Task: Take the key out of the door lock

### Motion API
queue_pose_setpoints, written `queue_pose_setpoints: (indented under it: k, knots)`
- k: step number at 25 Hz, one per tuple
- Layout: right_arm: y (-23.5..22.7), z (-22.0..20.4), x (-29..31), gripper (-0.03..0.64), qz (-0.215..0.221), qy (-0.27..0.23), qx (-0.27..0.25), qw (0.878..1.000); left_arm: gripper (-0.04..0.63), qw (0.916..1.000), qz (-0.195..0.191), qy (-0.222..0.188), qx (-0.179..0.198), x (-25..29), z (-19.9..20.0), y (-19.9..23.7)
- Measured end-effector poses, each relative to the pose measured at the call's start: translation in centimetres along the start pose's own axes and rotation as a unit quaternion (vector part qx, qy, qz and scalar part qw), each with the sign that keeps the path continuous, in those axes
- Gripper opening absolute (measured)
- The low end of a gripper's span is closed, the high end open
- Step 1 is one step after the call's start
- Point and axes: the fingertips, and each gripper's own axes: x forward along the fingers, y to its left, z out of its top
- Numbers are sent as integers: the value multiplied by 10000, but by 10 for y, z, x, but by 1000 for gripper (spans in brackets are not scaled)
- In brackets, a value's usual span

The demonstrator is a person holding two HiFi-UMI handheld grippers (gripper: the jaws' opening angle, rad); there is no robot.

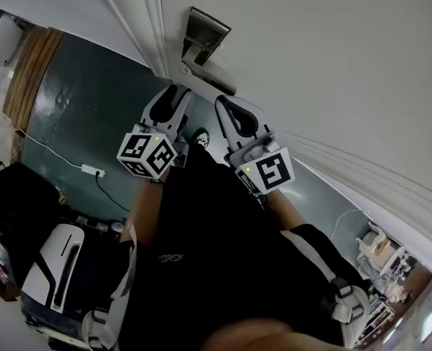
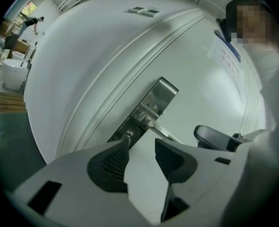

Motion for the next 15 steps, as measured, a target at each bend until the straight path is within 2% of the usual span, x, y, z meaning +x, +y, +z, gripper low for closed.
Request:
queue_pose_setpoints:
  k: [8,15]
  knots:
    - [-10,-10,2,8,-571,237,52,9981,175,9964,-424,-13,-727,26,-4,17]
    - [-19,-13,4,8,-873,322,115,9956,173,9935,-481,34,-1032,49,-11,31]
